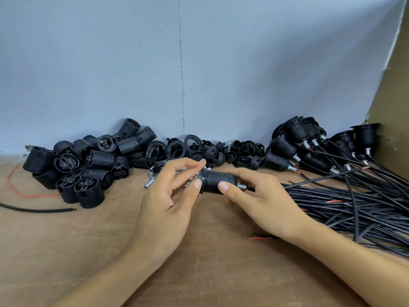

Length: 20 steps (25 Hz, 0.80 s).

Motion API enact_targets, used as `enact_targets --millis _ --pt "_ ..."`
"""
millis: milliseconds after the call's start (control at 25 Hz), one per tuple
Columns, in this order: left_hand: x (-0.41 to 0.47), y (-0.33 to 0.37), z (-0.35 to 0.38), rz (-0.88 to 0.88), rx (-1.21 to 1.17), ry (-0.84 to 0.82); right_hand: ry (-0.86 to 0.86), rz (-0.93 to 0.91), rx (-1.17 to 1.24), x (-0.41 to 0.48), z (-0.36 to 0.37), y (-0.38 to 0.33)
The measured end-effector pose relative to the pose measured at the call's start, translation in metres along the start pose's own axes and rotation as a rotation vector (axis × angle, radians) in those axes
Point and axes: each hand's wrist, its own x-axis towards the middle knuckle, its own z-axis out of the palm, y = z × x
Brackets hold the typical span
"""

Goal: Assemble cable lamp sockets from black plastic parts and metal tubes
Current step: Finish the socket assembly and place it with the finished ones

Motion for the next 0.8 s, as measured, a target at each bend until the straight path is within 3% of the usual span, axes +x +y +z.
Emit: enact_targets --millis 280,440,560,800 --pt "0.001 -0.004 -0.001 -0.003 0.039 0.176 0.110 -0.011 -0.025 -0.001 0.000 -0.001" --pt "0.002 -0.008 0.002 -0.035 -0.034 0.192 0.116 -0.041 -0.109 -0.002 0.002 -0.003" --pt "0.006 -0.016 0.001 -0.060 0.276 0.211 0.146 -0.036 -0.158 -0.002 0.001 0.000" --pt "0.011 -0.023 0.000 -0.027 0.893 -0.047 0.258 0.023 -0.156 0.002 0.000 0.006"
